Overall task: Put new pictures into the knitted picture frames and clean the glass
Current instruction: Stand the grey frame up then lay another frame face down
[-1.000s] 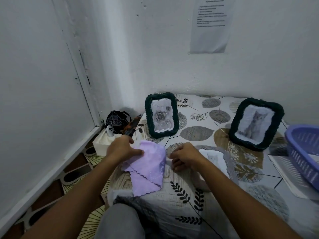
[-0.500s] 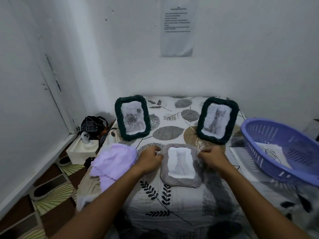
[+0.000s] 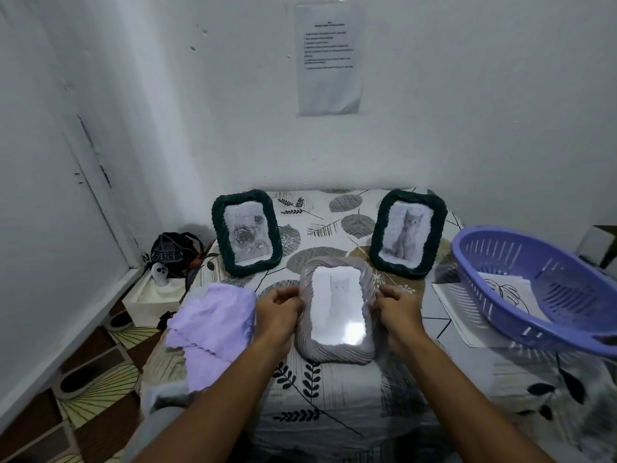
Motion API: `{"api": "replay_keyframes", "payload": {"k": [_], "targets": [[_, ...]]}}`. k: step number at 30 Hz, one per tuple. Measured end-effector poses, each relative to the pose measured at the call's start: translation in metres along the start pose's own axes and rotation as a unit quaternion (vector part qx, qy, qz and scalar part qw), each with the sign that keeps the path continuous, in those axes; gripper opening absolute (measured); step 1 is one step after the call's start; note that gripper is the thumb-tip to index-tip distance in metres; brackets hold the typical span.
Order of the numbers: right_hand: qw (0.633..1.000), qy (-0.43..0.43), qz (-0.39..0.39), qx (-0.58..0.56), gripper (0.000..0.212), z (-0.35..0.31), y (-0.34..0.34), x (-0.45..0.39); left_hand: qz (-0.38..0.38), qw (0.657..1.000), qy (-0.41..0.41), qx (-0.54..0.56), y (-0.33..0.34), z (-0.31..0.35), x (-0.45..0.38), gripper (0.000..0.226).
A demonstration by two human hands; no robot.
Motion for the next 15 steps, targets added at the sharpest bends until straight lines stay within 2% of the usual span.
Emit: {"api": "replay_keyframes", "payload": {"k": [3, 7, 11, 15], "targets": [[0.993, 0.016, -0.022, -0.115, 0.046, -0.007, 0.001, 0.001, -0.012, 0.996, 0.003, 0.091, -0.002, 0.008, 0.004, 0.027], [0.976, 0.013, -0.064, -0.208, 0.033, -0.024, -0.001, 0.007, -0.052, 0.989, 0.008, 0.139, -0.004, 0.02, 0.006, 0.026], [0.96, 0.013, -0.1, -0.261, 0.031, -0.034, -0.002, 0.01, -0.118, 0.989, -0.008, 0.092, -0.004, 0.031, 0.008, 0.01], [0.958, -0.002, -0.109, -0.266, 0.033, -0.036, -0.003, 0.012, -0.154, 0.987, -0.043, 0.018, -0.004, 0.037, 0.008, 0.03]]}}
Point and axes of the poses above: each hand's wrist, its own x-axis away from the middle knuckle, its own y-axis out of the palm, z = x × y, the point moved 1 cm from there along -x, towards the middle knuckle
